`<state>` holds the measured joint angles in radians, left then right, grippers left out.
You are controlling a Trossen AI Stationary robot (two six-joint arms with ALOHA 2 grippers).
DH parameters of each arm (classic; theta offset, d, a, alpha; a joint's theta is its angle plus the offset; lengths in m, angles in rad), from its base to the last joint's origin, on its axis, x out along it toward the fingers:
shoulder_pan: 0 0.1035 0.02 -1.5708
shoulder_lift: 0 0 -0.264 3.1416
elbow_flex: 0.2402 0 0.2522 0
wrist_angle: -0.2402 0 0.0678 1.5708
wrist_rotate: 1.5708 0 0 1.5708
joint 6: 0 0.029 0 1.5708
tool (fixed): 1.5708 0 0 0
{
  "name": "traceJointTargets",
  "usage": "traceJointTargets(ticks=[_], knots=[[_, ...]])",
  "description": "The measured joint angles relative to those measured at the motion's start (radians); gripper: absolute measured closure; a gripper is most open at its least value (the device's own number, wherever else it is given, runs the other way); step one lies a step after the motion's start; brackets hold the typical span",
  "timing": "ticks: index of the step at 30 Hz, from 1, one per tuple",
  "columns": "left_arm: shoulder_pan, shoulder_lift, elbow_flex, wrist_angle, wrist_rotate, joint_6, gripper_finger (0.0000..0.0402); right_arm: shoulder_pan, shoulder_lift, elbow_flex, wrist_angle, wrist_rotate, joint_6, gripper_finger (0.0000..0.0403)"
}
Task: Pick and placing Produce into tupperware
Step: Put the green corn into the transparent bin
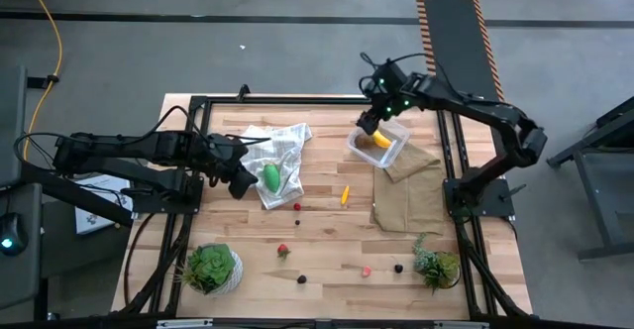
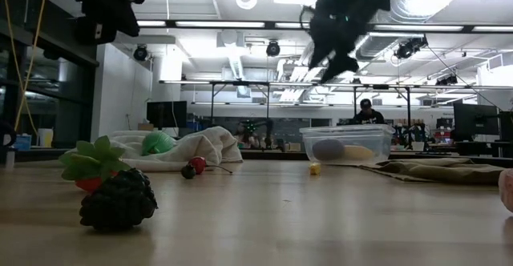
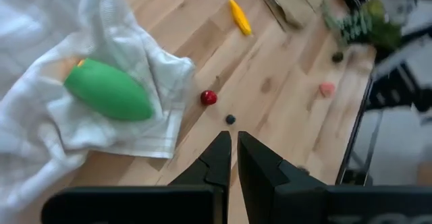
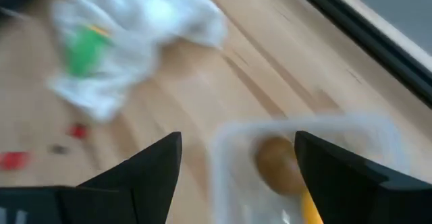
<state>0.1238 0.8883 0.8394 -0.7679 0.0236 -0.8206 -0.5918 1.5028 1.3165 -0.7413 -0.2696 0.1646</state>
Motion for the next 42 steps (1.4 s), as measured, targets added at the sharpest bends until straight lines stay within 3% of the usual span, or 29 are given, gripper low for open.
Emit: traceJointTargets(ticks=[4, 11, 20, 24, 29, 33, 36, 42], knots=[[0.000, 0.001, 0.000, -0.001, -0.058, -0.163, 0.0385, 0.023, -0.006, 0.086, 0.018, -0.090, -0.008, 0.0124], [0.000, 0.079, 0.000, 0.007, -0.103, -0.385, 0.0385, 0.038, -0.006, 0.223, 0.014, -0.082, -0.033, 0.0124], [0.000, 0.303, 0.000, 0.001, -0.070, -0.434, 0.0385, 0.030, -0.005, 0.272, -0.038, -0.067, -0.072, 0.0124], [0.000, 0.375, 0.000, 0.018, -0.094, -0.372, 0.0378, 0.030, -0.005, 0.272, -0.069, -0.034, -0.079, 0.0124], [0.000, 0.399, 0.000, 0.069, -0.116, -0.329, 0.0314, 0.030, -0.005, 0.272, -0.112, -0.018, -0.063, 0.0124], [0.001, 0.400, 0.000, 0.063, -0.199, -0.432, 0.0235, 0.030, -0.005, 0.272, -0.170, -0.012, -0.070, 0.0124], [0.002, 0.400, 0.000, 0.049, -0.200, -0.490, 0.0185, 0.030, -0.005, 0.272, -0.198, 0.022, -0.081, 0.0124], [0.001, 0.400, 0.000, 0.009, -0.189, -0.633, 0.0137, 0.017, -0.005, 0.272, -0.224, 0.027, -0.167, 0.0124]])
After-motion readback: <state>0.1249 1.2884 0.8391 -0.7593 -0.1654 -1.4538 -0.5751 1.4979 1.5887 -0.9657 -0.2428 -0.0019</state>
